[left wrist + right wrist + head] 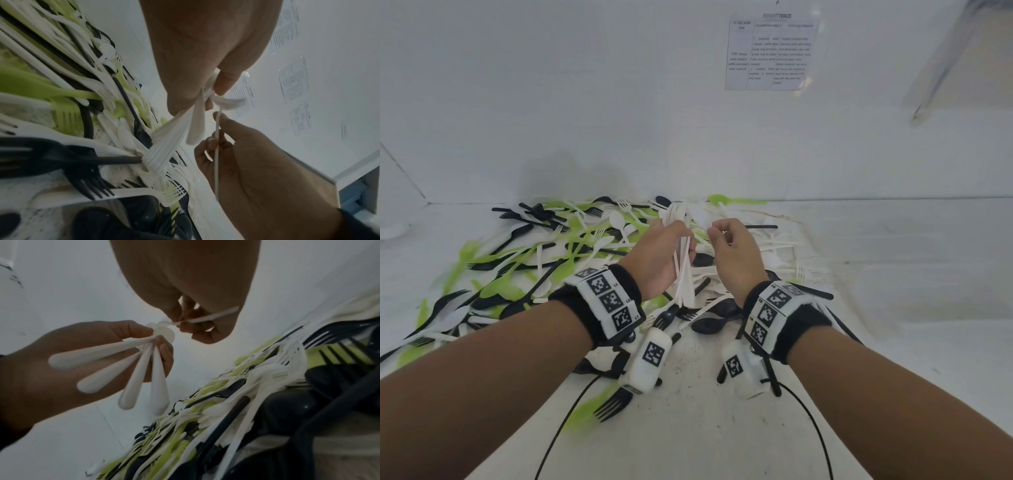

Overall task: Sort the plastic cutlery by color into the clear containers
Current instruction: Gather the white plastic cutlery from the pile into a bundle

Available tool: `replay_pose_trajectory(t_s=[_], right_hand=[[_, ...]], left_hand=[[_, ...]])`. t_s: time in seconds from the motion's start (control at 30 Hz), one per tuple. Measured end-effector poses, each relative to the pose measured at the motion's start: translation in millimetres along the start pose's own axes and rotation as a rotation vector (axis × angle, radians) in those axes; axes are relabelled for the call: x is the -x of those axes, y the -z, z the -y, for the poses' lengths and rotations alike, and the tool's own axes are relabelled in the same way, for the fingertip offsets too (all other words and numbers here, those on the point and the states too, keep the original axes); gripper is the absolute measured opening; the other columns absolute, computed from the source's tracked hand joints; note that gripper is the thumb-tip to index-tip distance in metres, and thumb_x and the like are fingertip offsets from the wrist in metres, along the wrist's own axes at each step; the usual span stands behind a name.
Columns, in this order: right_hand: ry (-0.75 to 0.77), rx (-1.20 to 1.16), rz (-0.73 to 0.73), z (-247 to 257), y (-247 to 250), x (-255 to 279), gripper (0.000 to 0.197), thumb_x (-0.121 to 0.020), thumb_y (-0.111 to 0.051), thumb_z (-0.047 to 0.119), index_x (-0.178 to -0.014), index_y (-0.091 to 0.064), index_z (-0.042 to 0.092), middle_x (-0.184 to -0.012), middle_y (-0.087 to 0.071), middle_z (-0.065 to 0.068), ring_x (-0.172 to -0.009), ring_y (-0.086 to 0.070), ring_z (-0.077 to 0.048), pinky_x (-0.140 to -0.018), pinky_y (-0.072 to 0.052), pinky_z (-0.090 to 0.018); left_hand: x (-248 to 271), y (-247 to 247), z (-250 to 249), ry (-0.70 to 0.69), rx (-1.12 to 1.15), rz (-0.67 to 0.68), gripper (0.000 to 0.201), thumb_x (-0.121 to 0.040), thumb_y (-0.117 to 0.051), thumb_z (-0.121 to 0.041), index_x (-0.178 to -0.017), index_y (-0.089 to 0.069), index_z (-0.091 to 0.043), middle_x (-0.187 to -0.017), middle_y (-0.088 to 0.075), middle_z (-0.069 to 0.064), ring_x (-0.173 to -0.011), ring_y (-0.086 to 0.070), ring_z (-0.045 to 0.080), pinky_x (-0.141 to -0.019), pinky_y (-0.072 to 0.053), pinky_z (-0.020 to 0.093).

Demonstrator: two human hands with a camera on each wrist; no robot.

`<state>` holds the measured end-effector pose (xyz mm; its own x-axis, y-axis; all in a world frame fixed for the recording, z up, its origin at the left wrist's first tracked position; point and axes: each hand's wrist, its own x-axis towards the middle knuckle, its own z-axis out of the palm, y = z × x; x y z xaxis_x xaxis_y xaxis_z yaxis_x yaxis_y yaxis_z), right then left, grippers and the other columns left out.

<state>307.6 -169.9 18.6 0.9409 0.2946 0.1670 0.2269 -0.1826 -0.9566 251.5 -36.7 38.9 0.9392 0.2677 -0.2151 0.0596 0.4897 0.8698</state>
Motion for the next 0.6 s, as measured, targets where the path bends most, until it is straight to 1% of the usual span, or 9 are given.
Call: replay_pose_trajectory(t_s=[0.1, 0.23, 0.27, 0.3, 0.33, 0.37, 0.47, 0.53, 0.6], right_hand=[[0.066, 0.054, -0.096, -0.2, -0.6, -3.0, 0.009, -0.104, -0.052, 0.023, -0.107, -0.059, 0.018, -0.099, -0.061, -0.003, -0.085, -0.057, -0.012, -0.086, -0.050, -0.037], [0.125, 0.072, 0.056, 5.4, -5.0, 3.0, 0.005, -0.103, -0.053, 0.024, -0.103, -0.058, 0.023, -0.091, -0.065, 0.003, -0.081, -0.064, -0.015, -0.079, -0.054, -0.040], [0.139, 0.061, 0.092, 6.9, -6.6, 5.3, 0.005, -0.103, -0.054, 0.026, -0.101, -0.059, 0.026, -0.089, -0.066, 0.005, -0.080, -0.066, -0.017, -0.078, -0.056, -0.040], [0.148, 0.055, 0.116, 8.6, -8.2, 6.8, 0.006, -0.102, -0.055, 0.027, -0.102, -0.061, 0.028, -0.087, -0.067, 0.006, -0.078, -0.066, -0.016, -0.076, -0.056, -0.038], [0.150, 0.049, 0.131, 9.3, -9.5, 7.9, 0.008, -0.102, -0.055, 0.028, -0.104, -0.063, 0.030, -0.089, -0.067, 0.006, -0.076, -0.065, -0.014, -0.075, -0.055, -0.035], [0.141, 0.029, 0.145, 9.9, -10.7, 8.9, 0.010, -0.102, -0.056, 0.030, -0.106, -0.065, 0.032, -0.093, -0.067, 0.006, -0.076, -0.063, -0.012, -0.077, -0.055, -0.034], [0.080, -0.067, 0.207, 8.3, -11.0, 9.9, 0.018, -0.100, -0.060, 0.040, -0.117, -0.065, 0.036, -0.110, -0.065, 0.004, -0.091, -0.066, -0.016, -0.090, -0.055, -0.036], [0.091, -0.074, 0.248, 7.1, -10.7, 11.1, 0.029, -0.097, -0.067, 0.037, -0.126, -0.063, 0.033, -0.116, -0.062, 0.002, -0.095, -0.066, -0.018, -0.090, -0.054, -0.033], [0.104, -0.075, 0.251, 4.7, -11.7, 10.2, 0.032, -0.096, -0.070, 0.030, -0.127, -0.063, 0.029, -0.118, -0.061, -0.001, -0.093, -0.067, -0.024, -0.089, -0.055, -0.036]], left_hand=[[1.7, -0.6, -2.3, -0.001, 0.013, 0.016, 0.020, -0.090, -0.056, -0.002, -0.088, -0.040, -0.013, -0.073, -0.047, 0.005, -0.065, -0.049, 0.016, -0.063, -0.046, 0.028], [2.4, 0.8, -4.3, 0.025, 0.036, 0.019, 0.016, -0.090, -0.056, -0.002, -0.099, -0.045, -0.008, -0.075, -0.042, 0.007, -0.058, -0.050, 0.016, -0.056, -0.046, 0.031], [3.1, 0.1, -4.2, 0.023, 0.035, 0.017, 0.028, -0.091, -0.056, -0.002, -0.117, -0.046, 0.002, -0.077, -0.042, 0.008, -0.058, -0.052, 0.017, -0.055, -0.047, 0.032], [3.5, 0.2, -3.1, 0.022, 0.013, 0.001, 0.054, -0.092, -0.055, -0.002, -0.139, -0.033, 0.010, -0.079, -0.043, 0.010, -0.060, -0.056, 0.019, -0.056, -0.049, 0.033], [3.3, 0.2, -2.3, 0.015, 0.014, -0.012, 0.074, -0.091, -0.056, -0.002, -0.151, -0.015, 0.012, -0.082, -0.046, 0.012, -0.062, -0.061, 0.022, -0.058, -0.051, 0.034], [4.5, -0.5, -3.5, 0.010, 0.031, 0.008, 0.083, -0.090, -0.057, -0.003, -0.155, -0.007, 0.009, -0.089, -0.050, 0.014, -0.068, -0.065, 0.025, -0.062, -0.054, 0.036], [10.2, -5.0, -9.6, 0.052, 0.008, 0.116, 0.072, -0.088, -0.055, -0.014, -0.151, -0.028, 0.010, -0.114, -0.054, 0.023, -0.097, -0.064, 0.034, -0.080, -0.057, 0.044], [12.0, -6.2, -11.8, 0.091, 0.017, 0.183, 0.048, -0.093, -0.045, -0.022, -0.133, -0.051, 0.004, -0.114, -0.056, 0.021, -0.103, -0.061, 0.035, -0.093, -0.053, 0.047], [13.0, -6.6, -11.3, 0.099, 0.044, 0.183, 0.045, -0.097, -0.039, -0.032, -0.124, -0.058, -0.001, -0.109, -0.061, 0.018, -0.103, -0.064, 0.034, -0.092, -0.054, 0.047]])
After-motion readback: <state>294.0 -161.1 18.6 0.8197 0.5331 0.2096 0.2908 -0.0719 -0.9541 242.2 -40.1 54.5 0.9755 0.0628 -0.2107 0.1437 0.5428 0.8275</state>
